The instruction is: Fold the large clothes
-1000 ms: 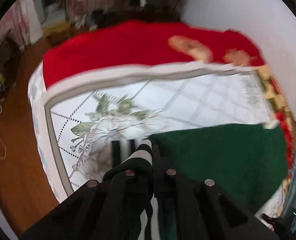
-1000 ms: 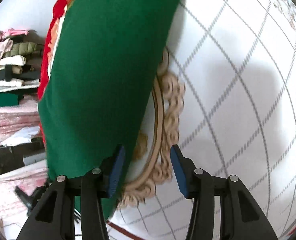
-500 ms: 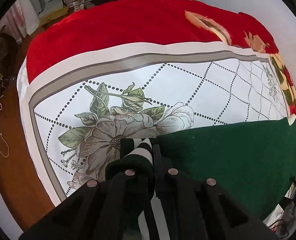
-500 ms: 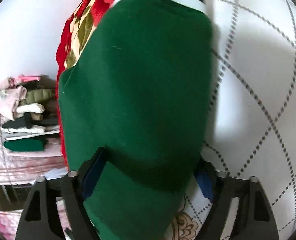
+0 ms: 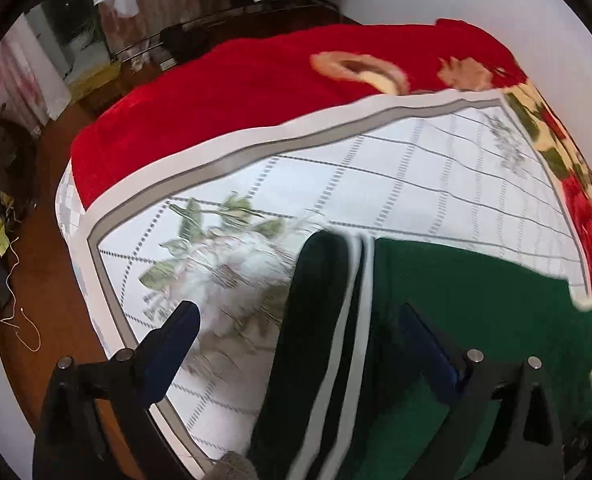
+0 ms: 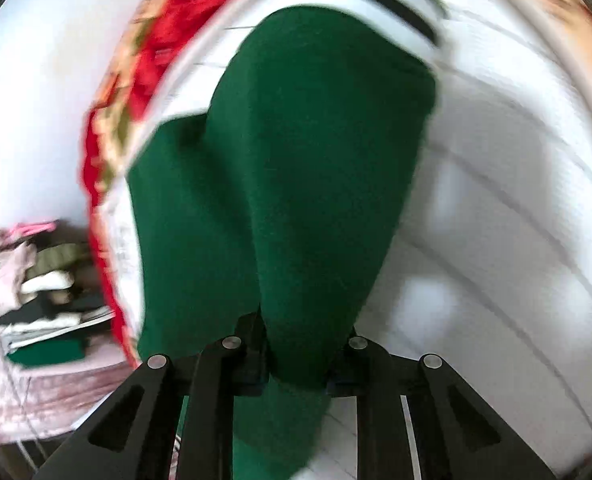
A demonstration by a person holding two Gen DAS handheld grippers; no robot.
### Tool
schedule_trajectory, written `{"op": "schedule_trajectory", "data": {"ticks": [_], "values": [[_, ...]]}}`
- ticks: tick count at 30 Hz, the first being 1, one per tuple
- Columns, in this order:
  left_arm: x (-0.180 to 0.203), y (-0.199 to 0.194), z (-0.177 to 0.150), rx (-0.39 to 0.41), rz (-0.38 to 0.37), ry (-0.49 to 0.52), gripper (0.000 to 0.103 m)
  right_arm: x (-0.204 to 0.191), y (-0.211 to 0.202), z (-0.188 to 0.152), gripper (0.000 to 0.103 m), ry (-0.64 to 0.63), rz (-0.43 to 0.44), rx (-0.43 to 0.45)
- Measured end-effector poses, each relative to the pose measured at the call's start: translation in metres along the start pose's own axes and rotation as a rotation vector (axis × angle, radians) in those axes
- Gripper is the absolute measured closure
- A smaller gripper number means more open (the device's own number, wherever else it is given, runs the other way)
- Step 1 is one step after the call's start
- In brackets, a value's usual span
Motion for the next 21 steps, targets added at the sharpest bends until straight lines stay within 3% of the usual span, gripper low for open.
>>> {"op": "schedule_trajectory", "data": {"ticks": [1, 3, 5, 8, 12, 15, 19, 20, 21], "values": [[0.008, -0.004, -0.003, 0.0, -0.005, 0.015, 0.001, 0.022, -0.013, -0.01, 0.081, 0.0, -0.06, -0.023], [0.031, -0.012, -0.01, 0.011, -0.014, 0.059, 0.001, 0.05, -0.033, -0.021, 0.066, -0.01, -0.149, -0.052], [0.064, -0.022, -0.017, 0.041, -0.025, 0.132, 0.001, 0.066, -0.053, -0.023, 0.057, -0.069, -0.234, -0.067], [0.122, -0.033, -0.03, 0.075, -0.052, 0.228, 0.001, 0.053, -0.086, -0.019, 0.057, -0.206, -0.316, -0.033], [0.204, -0.034, -0.05, 0.041, -0.136, 0.313, 0.001, 0.015, -0.11, -0.019, 0.057, -0.381, -0.395, 0.009], [0.257, -0.026, -0.059, 0.051, -0.125, 0.391, 0.001, -0.025, -0.087, -0.011, 0.057, -0.504, -0.359, -0.035], [0.294, 0.01, -0.058, 0.05, -0.008, 0.468, 0.001, -0.057, -0.006, 0.009, 0.059, -0.549, -0.285, -0.202], [0.294, 0.021, -0.057, 0.034, 0.019, 0.47, 0.001, -0.06, 0.014, 0.018, 0.062, -0.579, -0.309, -0.223], [0.293, 0.032, -0.055, 0.014, 0.029, 0.464, 0.0, -0.06, 0.03, 0.03, 0.072, -0.603, -0.347, -0.227]]}}
Point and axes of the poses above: each gripper's, at about its wrist camera, not at the fingertips, and y roughly the way its jaws point, x to its right, z to its top, the point moved 10 cm from there along y, roughly the way its jaws point, and after that the axes turned 13 degrees about z, right-handed, at the moved point
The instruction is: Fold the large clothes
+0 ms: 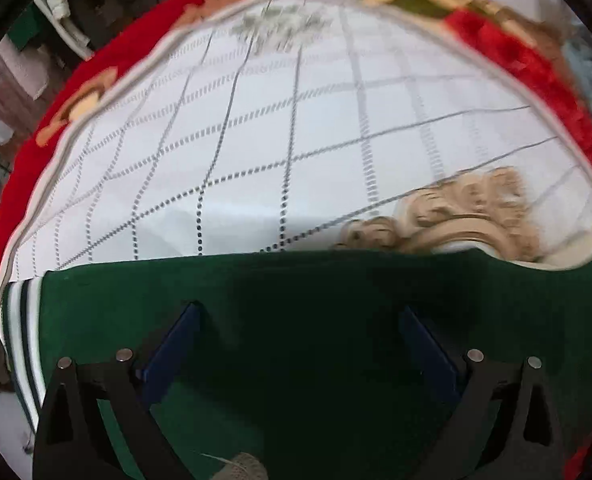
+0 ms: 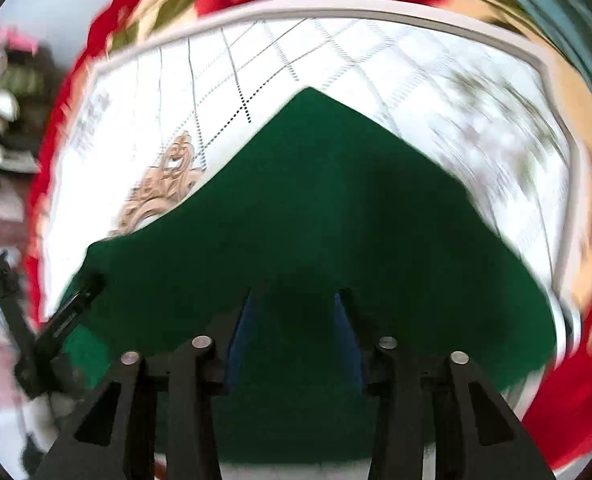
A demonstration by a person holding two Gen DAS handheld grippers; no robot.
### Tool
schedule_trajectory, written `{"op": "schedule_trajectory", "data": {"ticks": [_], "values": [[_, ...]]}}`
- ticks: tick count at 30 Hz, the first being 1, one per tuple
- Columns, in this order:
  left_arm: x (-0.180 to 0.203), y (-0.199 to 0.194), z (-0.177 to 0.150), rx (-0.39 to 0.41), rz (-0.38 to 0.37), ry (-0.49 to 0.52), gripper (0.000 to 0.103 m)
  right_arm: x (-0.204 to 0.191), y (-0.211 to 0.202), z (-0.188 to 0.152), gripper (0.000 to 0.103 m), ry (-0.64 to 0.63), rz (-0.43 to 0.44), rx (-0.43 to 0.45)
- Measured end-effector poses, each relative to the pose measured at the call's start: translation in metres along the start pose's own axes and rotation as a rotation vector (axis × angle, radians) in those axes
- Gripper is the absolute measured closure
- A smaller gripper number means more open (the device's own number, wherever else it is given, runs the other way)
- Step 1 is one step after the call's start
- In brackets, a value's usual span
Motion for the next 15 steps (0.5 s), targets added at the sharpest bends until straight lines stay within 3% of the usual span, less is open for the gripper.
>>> {"op": "schedule_trajectory", "data": {"ticks": [4, 8, 11, 15], "values": [[-0.015, 0.024, 0.005, -0.037, -0.005, -0.041, 0.0, 0.023, 0.053, 0.056, 0.08, 0.01, -0.093, -0.024], [-0.022, 0.026, 0.004, -0.04, 0.004, -0.039, 0.0, 0.037, 0.065, 0.071, 0.08, 0.081, -0.066, -0.035], [-0.027, 0.01, 0.002, -0.056, 0.013, -0.047, 0.0, 0.04, 0.042, 0.063, 0.08, 0.085, -0.021, -0.054], [-0.024, -0.033, -0.003, 0.0, 0.003, -0.052, 0.0, 0.059, -0.019, 0.04, 0.079, 0.122, 0.036, 0.027]]}}
Point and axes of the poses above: each gripper's, at about its wrist camera, not at the fingertips, and y roughly the way its jaws point, x to its right, z to its top, the point moved 10 cm from there along y, roughly the way its jaws point, and after that the axes turned 13 degrees about z, right-handed, at the moved point
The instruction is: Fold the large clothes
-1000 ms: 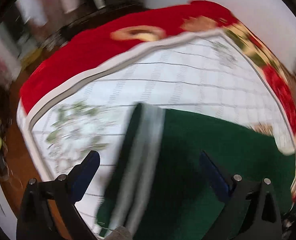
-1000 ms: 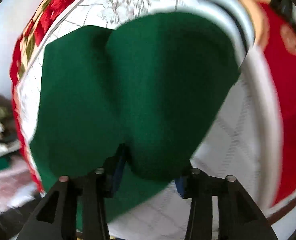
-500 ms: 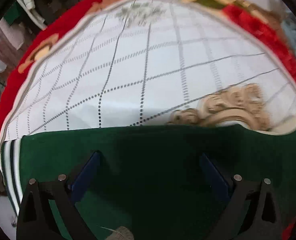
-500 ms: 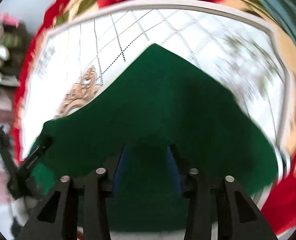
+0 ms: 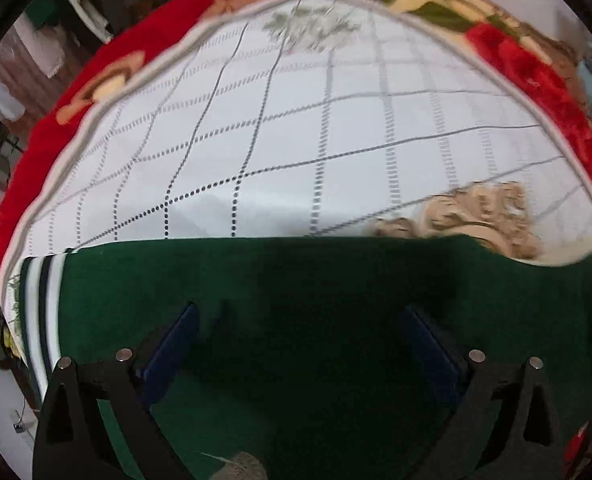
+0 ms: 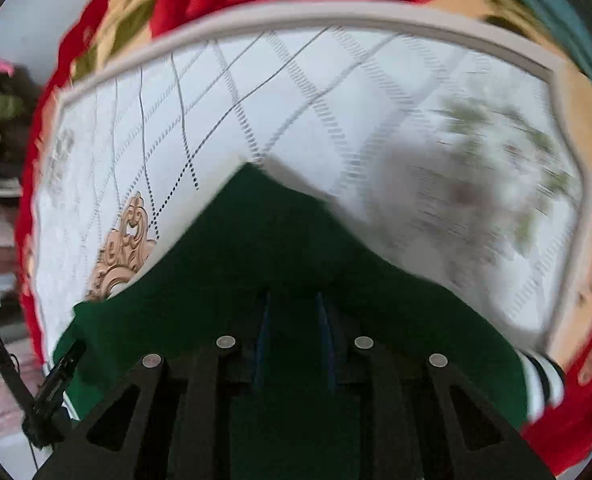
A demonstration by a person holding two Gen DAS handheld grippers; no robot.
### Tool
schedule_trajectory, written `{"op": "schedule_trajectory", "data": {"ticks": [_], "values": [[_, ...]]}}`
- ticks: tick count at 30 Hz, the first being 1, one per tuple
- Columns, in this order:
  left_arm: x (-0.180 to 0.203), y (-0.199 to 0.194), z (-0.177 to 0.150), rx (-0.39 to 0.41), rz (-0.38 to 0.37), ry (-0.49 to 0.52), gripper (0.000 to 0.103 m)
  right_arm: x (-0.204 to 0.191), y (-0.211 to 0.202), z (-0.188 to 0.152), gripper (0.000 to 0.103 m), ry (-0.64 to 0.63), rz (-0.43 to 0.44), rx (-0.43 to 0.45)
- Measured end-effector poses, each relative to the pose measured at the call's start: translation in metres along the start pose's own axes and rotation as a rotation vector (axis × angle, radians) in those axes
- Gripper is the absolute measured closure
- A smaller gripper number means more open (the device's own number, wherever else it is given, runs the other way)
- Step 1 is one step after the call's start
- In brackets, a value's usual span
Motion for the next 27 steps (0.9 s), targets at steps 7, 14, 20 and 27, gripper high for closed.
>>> {"op": "schedule_trajectory", "data": {"ticks": [7, 14, 20, 27], "values": [[0.037, 0.025, -0.031, -0.04, 0.061, 0.05, 0.0, 0.111, 0.018, -0.038, 0.103, 0.228, -0.071, -0.037], [0.025, 0.021, -0.03, -0.067, 0.054, 0.009, 0.0, 0.084, -0.006, -0.037, 0.097, 0.068, -0.212, -0.061], [0.028, 0.014, -0.04, -0.067, 0.066, 0.024, 0.0, -0.01, -0.021, -0.076, 0.066, -0.147, -0.031, -0.081], [0.021, 0.035, -0.041, -0.094, 0.064, 0.004, 0.0, -0.06, 0.072, -0.095, 0.063, -0.379, -0.06, -0.23]]}}
Point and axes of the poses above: each gripper's, at about its wrist camera, not at the fingertips, and y roughly the way its jaws point, x to its right, z to its top, the point moved 10 cm from there along y, roughly the way its jaws point, and after that the axes turned 13 degrees about z, right-handed, at the moved point
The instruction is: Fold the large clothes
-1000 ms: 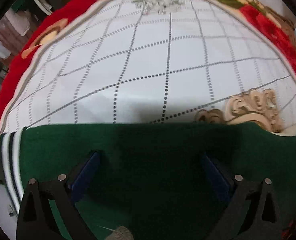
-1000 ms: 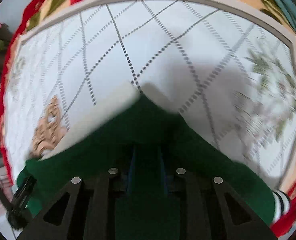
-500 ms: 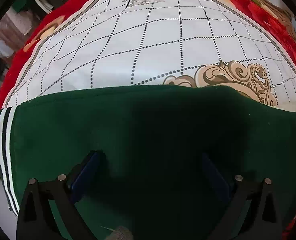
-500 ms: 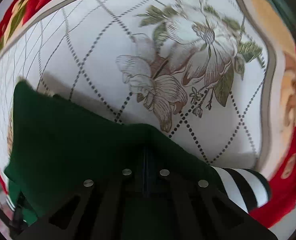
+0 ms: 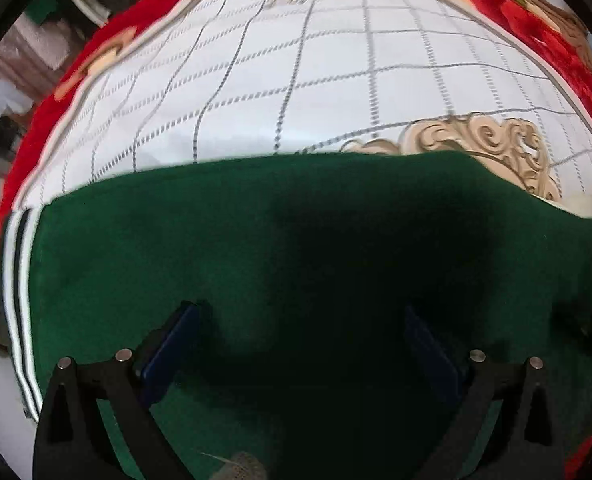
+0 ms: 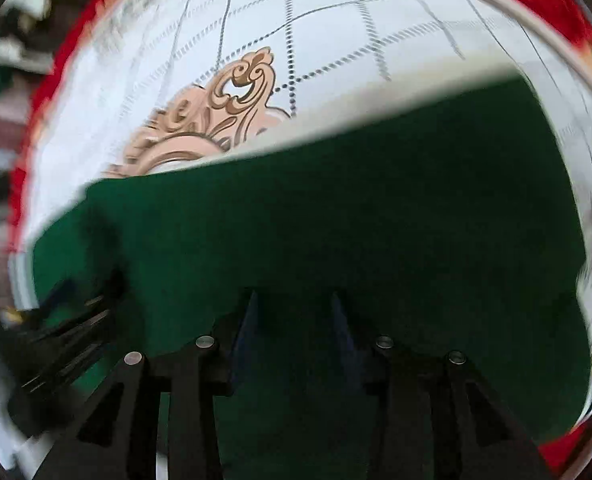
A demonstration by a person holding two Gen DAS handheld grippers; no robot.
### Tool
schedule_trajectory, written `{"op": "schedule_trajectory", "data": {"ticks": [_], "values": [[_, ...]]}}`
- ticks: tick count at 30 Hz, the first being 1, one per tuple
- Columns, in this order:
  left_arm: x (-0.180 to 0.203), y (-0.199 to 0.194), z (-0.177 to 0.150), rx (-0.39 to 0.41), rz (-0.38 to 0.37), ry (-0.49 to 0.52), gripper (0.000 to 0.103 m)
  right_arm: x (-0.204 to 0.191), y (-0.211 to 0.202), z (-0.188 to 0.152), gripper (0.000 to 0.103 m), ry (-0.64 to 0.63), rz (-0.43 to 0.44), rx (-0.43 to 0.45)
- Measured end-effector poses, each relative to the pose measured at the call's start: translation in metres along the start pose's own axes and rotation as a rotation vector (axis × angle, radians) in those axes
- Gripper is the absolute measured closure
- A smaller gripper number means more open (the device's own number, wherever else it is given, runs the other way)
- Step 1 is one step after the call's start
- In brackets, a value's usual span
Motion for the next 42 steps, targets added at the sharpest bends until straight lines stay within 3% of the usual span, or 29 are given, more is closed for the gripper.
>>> {"op": "schedule_trajectory", "data": {"ticks": [5, 9, 12, 14, 15, 19, 22, 25, 27, 30, 33, 34, 35, 39, 42], "values": [[-0.011, 0.01, 0.0, -0.067, -0.086, -0.078, 0.0, 0.004, -0.004, 0.016, 0.061, 0.028, -0.045, -0.035], [-0.06, -0.019, -0.019, -0.075, -0.162, -0.225, 0.0, -0.01, -0.043, 0.007, 0.059, 0.059, 0.038, 0.004], [-0.119, -0.027, -0.066, -0.112, -0.176, -0.36, 0.0, -0.014, -0.059, -0.019, 0.059, 0.087, 0.097, 0.021], [-0.156, -0.02, -0.111, -0.168, -0.155, -0.44, 0.0, -0.01, -0.048, -0.047, 0.059, 0.117, 0.084, -0.015], [-0.174, -0.015, -0.136, -0.208, -0.15, -0.492, 0.0, 0.003, -0.04, -0.045, 0.06, 0.133, 0.064, -0.036], [-0.195, -0.001, -0.195, -0.298, -0.203, -0.63, 0.002, 0.018, 0.0, -0.035, 0.064, 0.107, -0.054, -0.026], [-0.196, 0.016, -0.207, -0.321, -0.311, -0.741, 0.002, 0.02, 0.004, -0.033, 0.062, 0.144, -0.112, -0.039], [-0.198, 0.027, -0.192, -0.263, -0.39, -0.835, 0.003, 0.023, -0.003, -0.036, 0.062, 0.141, -0.11, -0.041], [-0.204, 0.031, -0.176, -0.188, -0.368, -0.846, 0.017, 0.024, -0.01, -0.042, 0.062, 0.132, -0.092, -0.036], [-0.217, 0.043, -0.161, -0.132, -0.342, -0.931, 0.029, 0.024, -0.012, -0.043, 0.062, 0.164, -0.04, -0.032], [-0.234, 0.039, -0.156, -0.053, -0.312, -0.963, 0.063, 0.022, -0.014, -0.054, 0.062, 0.192, 0.012, -0.03], [-0.24, 0.032, -0.151, -0.008, -0.344, -0.962, 0.077, 0.022, -0.015, -0.058, 0.062, 0.199, 0.027, -0.031], [-0.248, 0.026, -0.153, 0.025, -0.376, -0.958, 0.081, 0.025, -0.017, -0.06, 0.062, 0.204, 0.037, -0.032], [-0.255, 0.001, -0.126, 0.174, -0.574, -0.911, 0.082, 0.034, -0.02, -0.078, 0.062, 0.237, 0.067, -0.046], [-0.255, 0.029, -0.131, 0.138, -0.64, -0.9, 0.076, 0.039, -0.018, -0.083, 0.062, 0.239, 0.067, -0.052]]}}
Point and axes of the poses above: each gripper's, at about its wrist camera, not at the fingertips, and y roughly the way its jaws point, x to its right, z to its top, the point moved 10 cm from there along y, roughly the way its jaws point, and after that the axes turned 13 degrees about z, right-handed, at the moved point
